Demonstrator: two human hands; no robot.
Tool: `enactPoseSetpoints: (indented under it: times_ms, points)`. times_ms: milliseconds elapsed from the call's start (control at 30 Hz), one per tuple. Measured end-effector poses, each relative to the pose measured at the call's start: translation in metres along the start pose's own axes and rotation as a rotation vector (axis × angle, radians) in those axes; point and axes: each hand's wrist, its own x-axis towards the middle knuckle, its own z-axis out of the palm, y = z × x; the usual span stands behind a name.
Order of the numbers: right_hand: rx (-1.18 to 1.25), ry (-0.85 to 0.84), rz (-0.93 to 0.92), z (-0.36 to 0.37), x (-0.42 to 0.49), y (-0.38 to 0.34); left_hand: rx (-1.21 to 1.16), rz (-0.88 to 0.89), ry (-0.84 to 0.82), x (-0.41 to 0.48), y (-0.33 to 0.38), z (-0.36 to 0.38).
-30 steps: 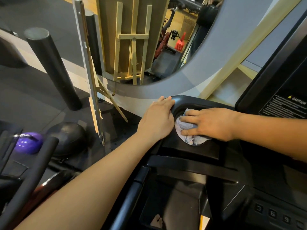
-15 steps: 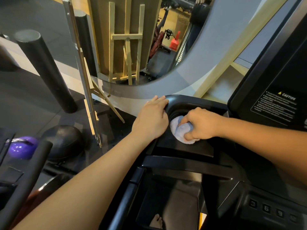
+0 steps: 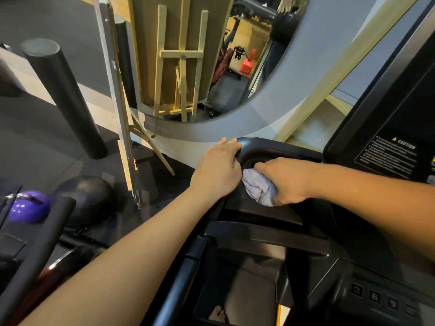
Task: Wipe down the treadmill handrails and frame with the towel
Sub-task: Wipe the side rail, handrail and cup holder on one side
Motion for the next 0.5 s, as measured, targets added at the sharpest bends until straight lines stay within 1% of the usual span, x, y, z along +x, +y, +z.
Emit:
enactPoseSetpoints:
  times_ms: [67, 133, 233, 300, 367, 400, 467, 500]
  points:
    - [-0.055, 0.078, -0.039, 0.018, 0.008, 0.001, -0.002, -0.003, 0.006, 0.000, 0.000, 0.001]
    - [-0.074, 0.160, -0.036, 0.029, 0.017, 0.002, 0.007, -0.002, 0.018, 0.000, -0.001, 0.002]
    - [0.042, 0.227, 0.082, 0.035, 0.021, 0.001, 0.006, -0.002, 0.020, 0.002, 0.000, 0.003]
    - [0.237, 0.233, 0.197, 0.036, 0.016, -0.001, 0.006, -0.003, 0.016, 0.001, 0.001, 0.003]
    - [0.510, 0.240, 0.302, 0.037, 0.014, -0.006, 0.015, -0.007, 0.014, 0.001, 0.004, 0.001]
    - [0.653, 0.215, 0.334, 0.036, 0.015, -0.009, 0.018, -0.015, 0.017, 0.000, 0.005, 0.000]
    - [0.917, 0.127, 0.318, 0.033, 0.016, -0.014, 0.018, -0.028, 0.025, -0.001, 0.008, -0.003]
    - [1.036, 0.121, 0.333, 0.032, 0.015, -0.014, 0.019, -0.026, 0.018, -0.002, 0.008, -0.004]
